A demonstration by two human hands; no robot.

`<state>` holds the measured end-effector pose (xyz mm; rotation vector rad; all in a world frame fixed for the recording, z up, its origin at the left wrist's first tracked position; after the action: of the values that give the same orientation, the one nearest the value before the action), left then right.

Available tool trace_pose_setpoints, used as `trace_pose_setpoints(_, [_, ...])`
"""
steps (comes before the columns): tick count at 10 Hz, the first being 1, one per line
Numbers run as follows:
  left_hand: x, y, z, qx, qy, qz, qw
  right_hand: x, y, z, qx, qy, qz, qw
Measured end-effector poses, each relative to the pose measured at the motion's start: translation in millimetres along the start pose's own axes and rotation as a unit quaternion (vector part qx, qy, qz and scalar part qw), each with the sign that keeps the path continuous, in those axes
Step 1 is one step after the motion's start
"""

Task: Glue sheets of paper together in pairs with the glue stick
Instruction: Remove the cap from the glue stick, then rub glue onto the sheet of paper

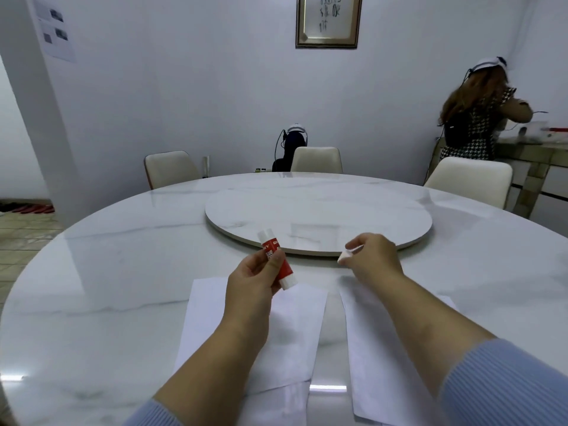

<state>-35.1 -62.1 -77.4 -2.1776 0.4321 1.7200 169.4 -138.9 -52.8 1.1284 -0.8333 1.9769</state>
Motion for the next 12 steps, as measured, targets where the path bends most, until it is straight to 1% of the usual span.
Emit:
trace_pose_setpoints(1, [1.1,-0.3,1.2,-0.013,-0.012,0.003,1.000,-11.5,-0.3,-15.8,-0.019,0.072,0.003,0.997])
trace_pose_setpoints(2, [0.6,0.0,2.8,-0.021,-0.020,0.001,1.000,-16.2,-0.8,-22.1,-0.020,0.097,0.010,0.995])
trace_pose_setpoints(3, [-1.2,-1.2,3.2,-0.019,-0.023,-0.006,1.000,1.5,6.4,-12.8,-0.038,0.046,0.042,0.997])
trace_pose_setpoints(4, [-3.7,-1.5,4.1,-0.010,0.028,-0.009,1.000,34.1,33.9,-5.5,0.029,-0.053,0.084,0.995])
trace_pose_setpoints(5, [-7.2,-1.2,2.5,0.016,0.095,0.000,0.995,51.5,87.0,-9.9,0.153,-0.045,0.149,0.976])
trace_pose_setpoints(6, [-7.4,2.8,-1.4,0.032,0.114,0.021,0.993,56.2,121.8,-9.0,0.039,0.126,0.349,0.928])
trace_pose_setpoints(7, [-9.8,7.1,-3.3,0.065,0.123,0.017,0.990,62.8,132.8,-13.0,-0.062,0.193,0.486,0.850])
trace_pose_setpoints(8, [-16.5,9.4,-2.2,0.099,0.096,-0.019,0.990,50.4,121.2,-20.1,0.105,-0.070,0.285,0.950])
trace_pose_setpoints(9, [-22.3,14.8,-5.1,0.120,0.057,-0.062,0.989,26.8,123.0,-36.7,0.289,-0.450,-0.088,0.840])
trace_pose_setpoints(10, [-23.2,16.7,-3.8,0.093,0.015,-0.078,0.992,22.2,111.6,-23.5,0.196,-0.253,0.112,0.941])
trace_pose_setpoints(11, [-22.8,15.8,-1.4,0.085,0.016,-0.068,0.994,28.2,110.3,-13.1,0.117,-0.156,0.226,0.954])
trace_pose_setpoints(12, [-27.5,18.5,-5.3,0.122,0.044,-0.076,0.989,24.3,120.9,-36.2,0.321,-0.464,-0.076,0.822])
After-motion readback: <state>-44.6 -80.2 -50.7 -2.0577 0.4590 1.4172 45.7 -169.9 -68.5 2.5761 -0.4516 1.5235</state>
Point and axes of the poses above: each hand's wrist, its own y-axis away from the middle knuckle, its own z-axis out of the back of the hand, x = y × z, the point moved 5 cm from there along -y, towards the middle knuckle, and after that the axes turned 12 degrees about -y, right-handed, at the moved point
